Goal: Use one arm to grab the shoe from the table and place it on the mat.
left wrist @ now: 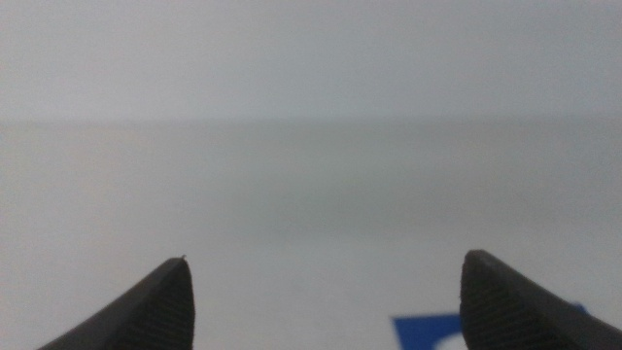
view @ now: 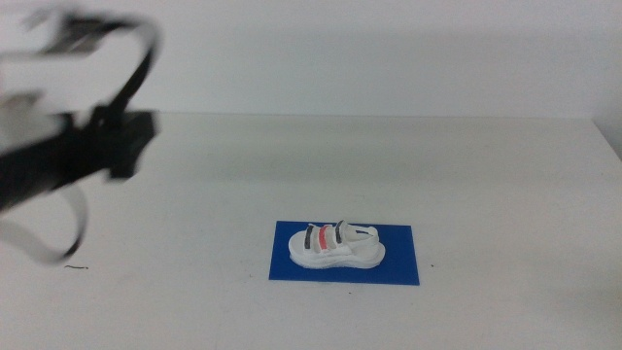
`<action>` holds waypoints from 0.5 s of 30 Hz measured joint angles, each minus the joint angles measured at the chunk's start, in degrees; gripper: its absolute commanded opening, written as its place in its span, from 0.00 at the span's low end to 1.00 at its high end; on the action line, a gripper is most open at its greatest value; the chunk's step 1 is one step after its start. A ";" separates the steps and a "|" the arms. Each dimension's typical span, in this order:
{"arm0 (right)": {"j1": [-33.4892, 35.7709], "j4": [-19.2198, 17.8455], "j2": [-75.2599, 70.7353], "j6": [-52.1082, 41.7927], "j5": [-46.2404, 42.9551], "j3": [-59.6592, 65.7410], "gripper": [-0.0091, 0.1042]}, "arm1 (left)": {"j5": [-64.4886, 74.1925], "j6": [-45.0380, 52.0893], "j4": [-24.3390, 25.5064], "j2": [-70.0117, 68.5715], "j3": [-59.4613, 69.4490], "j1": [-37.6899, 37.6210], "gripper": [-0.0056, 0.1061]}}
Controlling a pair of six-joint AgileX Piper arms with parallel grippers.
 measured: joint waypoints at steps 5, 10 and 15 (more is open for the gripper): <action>0.00 0.00 0.00 0.00 0.00 0.00 0.78 | -12.83 3.50 -0.03 -17.49 17.91 6.86 0.89; 0.00 0.00 0.00 0.00 0.00 0.00 0.78 | -15.78 4.73 0.62 -34.01 29.03 11.67 0.89; 0.00 0.00 0.00 0.00 0.00 0.00 0.78 | -15.78 4.73 0.69 -46.12 35.93 13.78 0.89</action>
